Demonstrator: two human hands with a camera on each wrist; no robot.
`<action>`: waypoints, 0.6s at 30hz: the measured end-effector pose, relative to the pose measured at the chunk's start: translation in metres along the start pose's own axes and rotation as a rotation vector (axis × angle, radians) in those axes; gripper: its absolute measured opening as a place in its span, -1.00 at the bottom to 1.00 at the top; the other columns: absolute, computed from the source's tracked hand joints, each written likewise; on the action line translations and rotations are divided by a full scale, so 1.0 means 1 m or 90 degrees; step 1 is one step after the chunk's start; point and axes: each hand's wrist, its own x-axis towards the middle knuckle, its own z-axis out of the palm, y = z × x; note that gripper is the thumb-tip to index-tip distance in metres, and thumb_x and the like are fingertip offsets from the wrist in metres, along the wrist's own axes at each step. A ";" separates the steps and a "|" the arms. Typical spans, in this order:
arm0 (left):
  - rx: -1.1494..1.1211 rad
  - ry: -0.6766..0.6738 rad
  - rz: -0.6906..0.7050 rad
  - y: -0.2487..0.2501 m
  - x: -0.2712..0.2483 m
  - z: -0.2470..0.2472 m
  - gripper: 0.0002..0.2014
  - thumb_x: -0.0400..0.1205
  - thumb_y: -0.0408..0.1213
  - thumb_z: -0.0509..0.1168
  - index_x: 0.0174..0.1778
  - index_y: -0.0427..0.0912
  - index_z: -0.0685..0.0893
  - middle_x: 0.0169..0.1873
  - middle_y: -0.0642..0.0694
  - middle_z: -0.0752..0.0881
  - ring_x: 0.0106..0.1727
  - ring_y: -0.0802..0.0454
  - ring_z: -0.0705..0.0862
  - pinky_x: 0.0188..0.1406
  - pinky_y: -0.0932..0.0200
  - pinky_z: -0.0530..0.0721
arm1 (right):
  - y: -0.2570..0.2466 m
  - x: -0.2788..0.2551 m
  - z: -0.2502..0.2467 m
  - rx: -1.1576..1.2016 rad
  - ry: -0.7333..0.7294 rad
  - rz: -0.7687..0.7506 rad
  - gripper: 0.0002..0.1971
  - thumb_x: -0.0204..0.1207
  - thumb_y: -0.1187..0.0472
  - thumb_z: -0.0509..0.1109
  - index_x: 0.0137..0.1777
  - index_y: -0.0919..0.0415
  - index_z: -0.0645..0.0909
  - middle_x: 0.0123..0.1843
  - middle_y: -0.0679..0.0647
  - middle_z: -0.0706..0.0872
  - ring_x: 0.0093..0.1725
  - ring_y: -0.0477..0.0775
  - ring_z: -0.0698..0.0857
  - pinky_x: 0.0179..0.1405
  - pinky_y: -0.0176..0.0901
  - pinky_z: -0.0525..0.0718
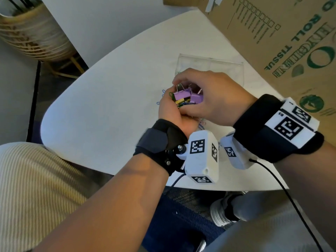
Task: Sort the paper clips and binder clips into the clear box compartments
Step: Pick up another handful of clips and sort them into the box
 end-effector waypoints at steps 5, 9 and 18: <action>0.024 -0.012 -0.016 0.000 -0.004 0.001 -0.54 0.68 -0.25 0.06 -0.45 -0.29 0.71 -0.43 -0.24 0.69 -0.39 -0.09 0.73 -0.31 0.20 0.72 | 0.008 -0.002 -0.006 0.061 0.071 0.021 -0.60 0.32 -0.01 0.60 0.16 -0.07 0.67 0.01 -0.14 0.72 -0.16 -0.10 0.62 -0.04 -0.18 0.63; -0.012 -0.030 -0.037 0.002 -0.008 0.002 -0.68 0.69 -0.16 0.05 0.07 -0.22 0.67 -0.19 -0.25 0.71 -0.14 -0.19 0.68 0.03 -0.03 0.65 | 0.015 -0.006 -0.020 0.115 0.181 0.055 -0.69 0.41 -0.13 0.50 0.09 -0.05 0.70 0.01 -0.17 0.75 0.05 -0.16 0.66 0.05 -0.29 0.62; -0.041 -0.040 -0.011 -0.001 0.000 0.005 -0.69 0.72 -0.19 0.01 -0.04 -0.20 0.66 -0.02 -0.28 0.67 -0.26 -0.20 0.72 -0.47 -0.01 0.76 | 0.027 -0.018 -0.021 0.019 0.027 0.097 -0.79 0.31 0.03 0.63 -0.07 -0.07 0.74 -0.19 -0.09 0.74 -0.33 -0.24 0.59 -0.19 -0.36 0.54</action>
